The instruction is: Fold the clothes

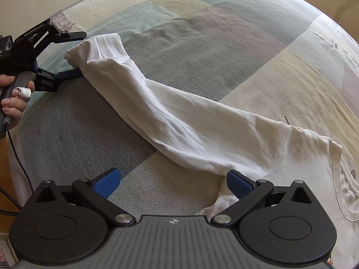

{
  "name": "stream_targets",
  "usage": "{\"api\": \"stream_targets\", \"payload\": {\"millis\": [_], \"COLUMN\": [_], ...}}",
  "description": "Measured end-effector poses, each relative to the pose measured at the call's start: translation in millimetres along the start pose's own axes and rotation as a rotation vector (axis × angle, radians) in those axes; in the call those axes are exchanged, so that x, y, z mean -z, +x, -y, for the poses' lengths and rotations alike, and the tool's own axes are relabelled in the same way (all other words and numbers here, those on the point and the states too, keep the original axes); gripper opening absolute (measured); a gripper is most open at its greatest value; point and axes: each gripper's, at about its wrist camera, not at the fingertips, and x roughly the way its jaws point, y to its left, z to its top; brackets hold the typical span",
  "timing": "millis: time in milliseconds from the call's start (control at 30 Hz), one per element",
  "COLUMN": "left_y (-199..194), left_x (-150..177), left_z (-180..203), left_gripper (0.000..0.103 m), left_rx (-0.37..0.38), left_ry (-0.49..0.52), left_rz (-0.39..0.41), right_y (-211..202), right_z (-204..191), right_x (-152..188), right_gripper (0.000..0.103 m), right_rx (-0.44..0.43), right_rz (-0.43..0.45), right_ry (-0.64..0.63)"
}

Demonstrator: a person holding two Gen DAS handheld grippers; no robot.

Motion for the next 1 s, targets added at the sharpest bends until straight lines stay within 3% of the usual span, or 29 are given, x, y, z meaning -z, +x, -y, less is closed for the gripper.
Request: {"api": "stream_targets", "payload": {"millis": [133, 200, 267, 433, 800, 1000], "left_y": [7, 15, 24, 31, -15, -51], "left_x": [-8, -10, -10, -11, 4, 28], "left_z": [-5, -3, 1, 6, 77, 66], "left_gripper": [0.089, 0.088, 0.077, 0.016, 0.012, 0.012], "left_rx": [0.044, 0.03, -0.041, -0.227, -0.426, -0.511], "left_ry": [-0.109, -0.11, -0.084, -0.032, 0.335, 0.339], "left_rz": [0.023, 0.017, 0.008, -0.024, 0.119, 0.101], "right_y": [6, 9, 11, 13, 2, 3], "right_z": [-4, -4, -4, -5, 9, 18], "right_x": [-2, -3, -4, -6, -13, -34], "right_gripper": [0.103, 0.103, 0.103, 0.103, 0.103, 0.103], "right_rx": [0.003, 0.004, 0.001, -0.004, -0.011, -0.037], "right_rz": [-0.016, -0.018, -0.021, -0.02, 0.001, 0.024], "right_ry": [-0.02, -0.016, -0.007, 0.001, 0.014, 0.004]}}
